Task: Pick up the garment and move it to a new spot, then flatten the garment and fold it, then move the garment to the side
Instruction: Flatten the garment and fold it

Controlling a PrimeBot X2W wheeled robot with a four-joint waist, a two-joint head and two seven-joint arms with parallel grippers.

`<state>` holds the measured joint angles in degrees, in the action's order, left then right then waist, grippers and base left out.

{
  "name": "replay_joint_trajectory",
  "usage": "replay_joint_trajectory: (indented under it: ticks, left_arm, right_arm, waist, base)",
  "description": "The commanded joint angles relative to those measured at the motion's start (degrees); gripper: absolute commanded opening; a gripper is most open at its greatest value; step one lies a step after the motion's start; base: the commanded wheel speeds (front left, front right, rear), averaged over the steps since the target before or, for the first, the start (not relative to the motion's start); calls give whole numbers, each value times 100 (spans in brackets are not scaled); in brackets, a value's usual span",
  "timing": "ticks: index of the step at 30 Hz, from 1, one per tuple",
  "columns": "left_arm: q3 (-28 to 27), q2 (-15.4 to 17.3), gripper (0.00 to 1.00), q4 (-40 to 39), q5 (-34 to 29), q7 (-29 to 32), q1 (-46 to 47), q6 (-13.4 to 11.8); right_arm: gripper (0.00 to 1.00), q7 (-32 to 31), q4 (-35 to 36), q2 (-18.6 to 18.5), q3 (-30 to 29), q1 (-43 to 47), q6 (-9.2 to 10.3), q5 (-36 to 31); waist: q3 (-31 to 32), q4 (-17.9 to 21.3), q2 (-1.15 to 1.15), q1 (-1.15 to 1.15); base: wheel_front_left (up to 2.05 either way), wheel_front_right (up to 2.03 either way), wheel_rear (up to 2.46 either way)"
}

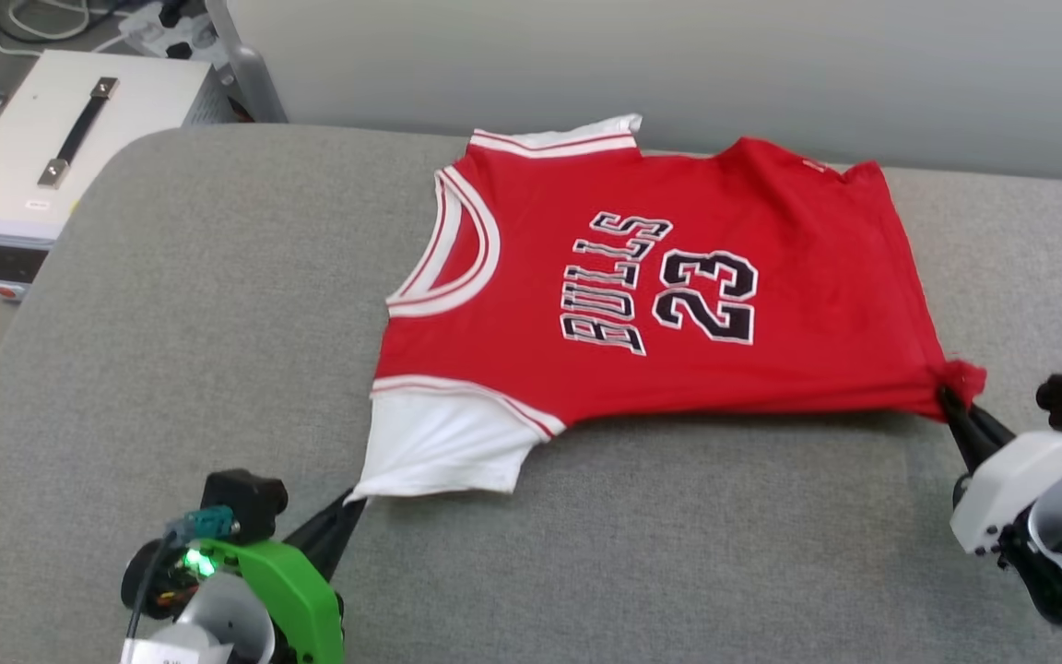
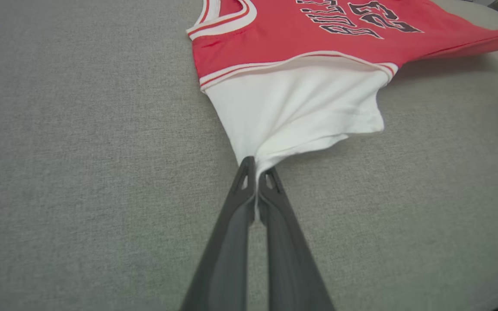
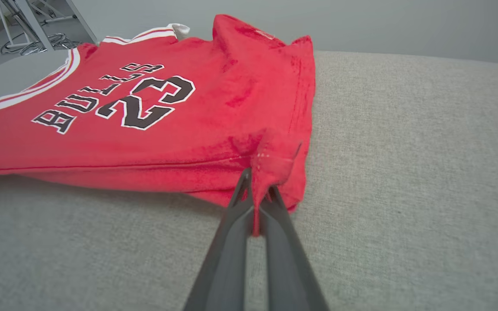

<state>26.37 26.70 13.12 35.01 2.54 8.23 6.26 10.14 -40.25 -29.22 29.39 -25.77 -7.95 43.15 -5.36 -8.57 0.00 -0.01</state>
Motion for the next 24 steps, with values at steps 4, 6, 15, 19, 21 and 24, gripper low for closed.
replay_joint_trajectory:
  ticks: [4,6,15,19,21,24]
  left_arm:
    - [128,232,0,-487,210,306,-518,-14]
    - [199,318,0,-727,362,483,-722,11]
    - [351,805,0,-1661,985,1304,-1494,31]
    - [368,1034,0,-2015,1244,1573,-1759,35]
    - [330,1133,0,-2147,1347,1695,-1869,-43]
    - [195,1206,0,-2380,1402,1687,-1903,-168]
  right_arm:
    - [0,-98,205,-129,-8,497,46,165]
    - [0,-177,335,-184,-20,713,46,221]
    - [0,-714,1214,-476,-265,1862,46,567]
    - [0,-918,1732,-552,-518,2437,46,689]
    - [0,-1010,1998,-573,-683,2700,46,687]
    - [0,-1132,2375,-565,-977,2987,46,625]
  waist:
    - [329,-18,0,1]
    - [414,-13,0,1]
    - [688,22,0,1]
    - [759,49,0,1]
    - [771,66,0,1]
    - [757,103,0,1]
  base:
    - [0,0,0]
    - [0,0,0]
    - [0,0,0]
    - [0,0,0]
    - [0,0,0]
    - [0,0,0]
